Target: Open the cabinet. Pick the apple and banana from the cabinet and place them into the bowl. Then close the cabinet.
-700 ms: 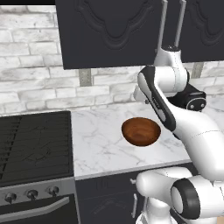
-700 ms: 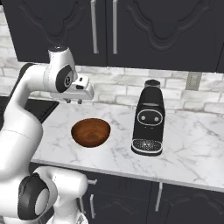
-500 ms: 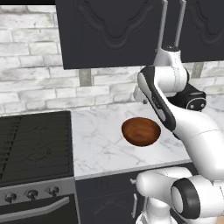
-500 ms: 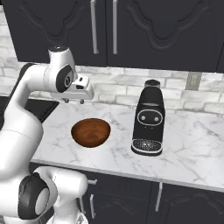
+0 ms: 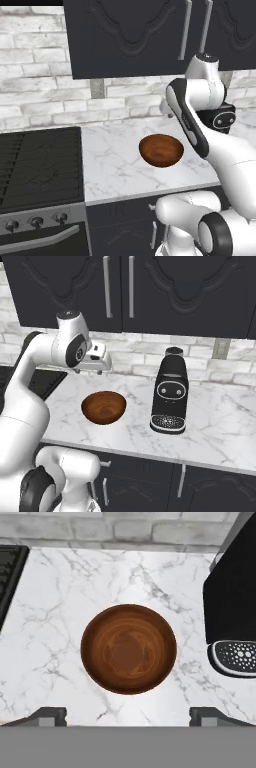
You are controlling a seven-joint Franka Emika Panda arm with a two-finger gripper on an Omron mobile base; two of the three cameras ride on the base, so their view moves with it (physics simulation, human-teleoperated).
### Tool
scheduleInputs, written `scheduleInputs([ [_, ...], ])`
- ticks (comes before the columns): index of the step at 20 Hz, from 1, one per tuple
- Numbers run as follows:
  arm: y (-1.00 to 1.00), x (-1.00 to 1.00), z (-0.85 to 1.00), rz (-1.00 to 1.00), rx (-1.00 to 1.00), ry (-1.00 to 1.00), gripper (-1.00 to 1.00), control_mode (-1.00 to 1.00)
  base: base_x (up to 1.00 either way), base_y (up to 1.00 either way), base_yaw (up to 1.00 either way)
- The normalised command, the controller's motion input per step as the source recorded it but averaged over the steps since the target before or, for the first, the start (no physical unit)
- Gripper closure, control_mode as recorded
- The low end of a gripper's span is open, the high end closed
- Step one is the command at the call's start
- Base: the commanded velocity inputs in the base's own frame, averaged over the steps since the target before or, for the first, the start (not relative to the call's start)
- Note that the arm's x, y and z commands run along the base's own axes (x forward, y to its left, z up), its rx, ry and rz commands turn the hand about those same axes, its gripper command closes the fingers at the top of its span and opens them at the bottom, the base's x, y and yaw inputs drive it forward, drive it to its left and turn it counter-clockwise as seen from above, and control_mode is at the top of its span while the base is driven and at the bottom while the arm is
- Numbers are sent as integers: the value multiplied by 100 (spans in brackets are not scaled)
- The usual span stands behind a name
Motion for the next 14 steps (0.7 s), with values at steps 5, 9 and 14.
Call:
scheduleInputs([
  [5,-3,-31,13,0,0,-31,-100,-100,0,0,0],
  [9,0,-36,22,0,0,-26,-100,-100,0,0,0],
  [14,0,-56,27,0,-2,-36,-100,-100,0,0,0],
])
